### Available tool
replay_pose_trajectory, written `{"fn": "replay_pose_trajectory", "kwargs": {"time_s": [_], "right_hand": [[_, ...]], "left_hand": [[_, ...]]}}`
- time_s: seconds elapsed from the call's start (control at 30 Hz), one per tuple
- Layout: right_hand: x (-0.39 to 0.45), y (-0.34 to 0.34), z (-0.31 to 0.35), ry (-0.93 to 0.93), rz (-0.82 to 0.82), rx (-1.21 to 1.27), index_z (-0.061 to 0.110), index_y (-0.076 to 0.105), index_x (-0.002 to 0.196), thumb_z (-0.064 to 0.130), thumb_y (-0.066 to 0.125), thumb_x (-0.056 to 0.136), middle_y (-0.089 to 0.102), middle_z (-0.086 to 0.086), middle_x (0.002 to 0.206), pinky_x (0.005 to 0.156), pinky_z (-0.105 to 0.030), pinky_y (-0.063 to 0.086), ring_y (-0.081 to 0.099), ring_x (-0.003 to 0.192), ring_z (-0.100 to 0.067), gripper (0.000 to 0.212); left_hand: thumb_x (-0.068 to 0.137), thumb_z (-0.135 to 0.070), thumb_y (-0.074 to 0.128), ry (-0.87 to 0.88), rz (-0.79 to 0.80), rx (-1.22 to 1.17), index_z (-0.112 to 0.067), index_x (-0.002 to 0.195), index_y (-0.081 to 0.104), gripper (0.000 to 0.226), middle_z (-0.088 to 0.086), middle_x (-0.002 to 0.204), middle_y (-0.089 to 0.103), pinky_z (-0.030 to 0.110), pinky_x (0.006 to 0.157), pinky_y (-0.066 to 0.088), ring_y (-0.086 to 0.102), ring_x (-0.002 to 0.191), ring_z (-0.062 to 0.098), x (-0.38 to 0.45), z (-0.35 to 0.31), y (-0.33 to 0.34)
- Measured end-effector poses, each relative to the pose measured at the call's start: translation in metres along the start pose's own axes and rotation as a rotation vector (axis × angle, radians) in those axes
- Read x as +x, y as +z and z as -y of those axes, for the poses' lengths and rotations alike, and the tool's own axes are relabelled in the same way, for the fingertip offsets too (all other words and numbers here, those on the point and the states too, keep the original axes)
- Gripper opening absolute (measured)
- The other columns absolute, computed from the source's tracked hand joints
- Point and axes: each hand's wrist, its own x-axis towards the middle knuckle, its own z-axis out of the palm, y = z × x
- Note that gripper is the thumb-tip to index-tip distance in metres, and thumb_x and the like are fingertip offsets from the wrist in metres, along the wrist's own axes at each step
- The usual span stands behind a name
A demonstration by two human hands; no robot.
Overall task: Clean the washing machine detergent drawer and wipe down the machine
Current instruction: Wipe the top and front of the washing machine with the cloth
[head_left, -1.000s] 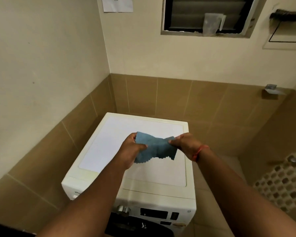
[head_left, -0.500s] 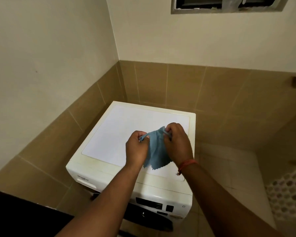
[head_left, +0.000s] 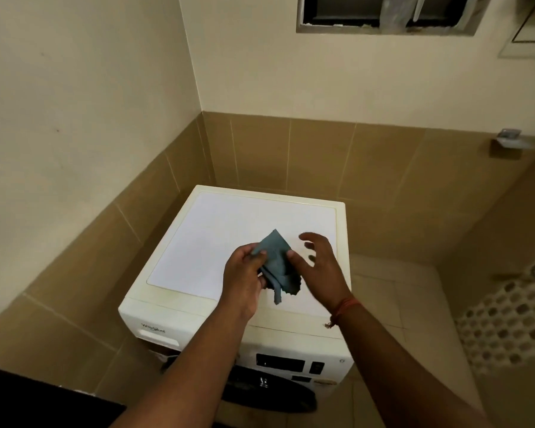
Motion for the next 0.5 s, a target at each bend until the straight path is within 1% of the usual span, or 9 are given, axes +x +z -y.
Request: {"fn": "replay_pose_trajectory", "kwargs": {"time_s": [0.07,0.1,0.13,0.2,0.27,0.3,0.37,0.43,0.5], "right_hand": [[-0.007,0.000,-0.009,0.278,0.203,0.298,0.016,0.059,0.118,0.037,0.068,0.085,0.062,-0.003,0.123,0.097,-0.038,0.049,0.058,0.115,-0.022,0.041],[-0.012,0.000,-0.015,0.357,0.307,0.405,0.012,0.061,0.114,0.035,0.068,0.084,0.066,-0.009,0.117,0.094,-0.041,0.050,0.062,0.110,-0.026,0.038],[-0.017,0.002,-0.020,0.409,0.360,0.483,0.009,0.064,0.107,0.030,0.068,0.084,0.067,-0.013,0.109,0.089,-0.040,0.052,0.063,0.102,-0.028,0.032],[-0.025,0.005,-0.027,0.490,0.345,0.612,0.009,0.067,0.092,0.020,0.069,0.082,0.065,-0.016,0.096,0.076,-0.035,0.052,0.063,0.089,-0.026,0.015],[-0.028,0.004,-0.036,0.601,0.314,0.713,0.006,0.066,0.087,0.008,0.069,0.080,0.066,-0.017,0.091,0.071,-0.034,0.055,0.064,0.084,-0.027,0.007],[-0.029,0.003,-0.039,0.662,0.309,0.715,0.005,0.065,0.088,0.002,0.068,0.080,0.067,-0.018,0.091,0.069,-0.036,0.057,0.066,0.083,-0.027,0.009],[-0.029,0.001,-0.045,0.738,0.309,0.536,0.005,0.065,0.092,-0.007,0.064,0.081,0.067,-0.018,0.092,0.062,-0.035,0.057,0.067,0.079,-0.026,0.017],[-0.026,-0.001,-0.049,0.746,0.280,0.323,0.007,0.065,0.098,-0.012,0.057,0.078,0.063,-0.017,0.096,0.059,-0.031,0.053,0.064,0.079,-0.026,0.028],[-0.021,-0.003,-0.053,0.713,0.224,0.243,0.012,0.066,0.104,-0.012,0.055,0.074,0.060,-0.015,0.098,0.063,-0.031,0.049,0.059,0.084,-0.025,0.040]], "left_hand": [[0.092,-0.004,0.060,-0.009,0.059,-0.023,-0.005,0.109,0.062,0.017,0.015,0.100,0.071,0.035,0.058,0.055,0.071,0.080,0.027,-0.002,-0.001,-0.012],[0.092,-0.002,0.060,-0.007,0.080,-0.046,-0.004,0.110,0.062,0.019,0.014,0.100,0.071,0.034,0.058,0.055,0.070,0.081,0.027,-0.002,-0.001,-0.017],[0.091,0.000,0.060,-0.011,0.094,-0.069,-0.004,0.111,0.062,0.020,0.012,0.100,0.072,0.034,0.060,0.056,0.070,0.083,0.025,-0.003,0.000,-0.023],[0.091,0.005,0.059,-0.034,0.098,-0.088,-0.007,0.110,0.063,0.023,0.010,0.102,0.072,0.033,0.067,0.058,0.070,0.090,0.023,-0.002,0.006,-0.036],[0.090,0.007,0.058,-0.070,0.085,-0.021,-0.012,0.108,0.063,0.027,0.010,0.106,0.069,0.034,0.071,0.058,0.069,0.096,0.025,-0.002,0.016,-0.050],[0.089,0.008,0.058,-0.089,0.078,0.057,-0.015,0.108,0.062,0.030,0.011,0.107,0.068,0.035,0.072,0.059,0.068,0.098,0.026,-0.003,0.023,-0.056],[0.087,0.009,0.059,-0.120,0.085,0.252,-0.022,0.110,0.062,0.039,0.012,0.105,0.066,0.035,0.071,0.060,0.068,0.097,0.026,-0.002,0.039,-0.068],[0.085,0.012,0.058,-0.167,0.111,0.386,-0.025,0.115,0.061,0.048,0.012,0.102,0.065,0.034,0.069,0.061,0.068,0.095,0.026,-0.004,0.053,-0.075],[0.084,0.013,0.057,-0.235,0.146,0.463,-0.024,0.122,0.059,0.053,0.013,0.102,0.064,0.034,0.070,0.061,0.067,0.096,0.027,-0.007,0.067,-0.078]]}}
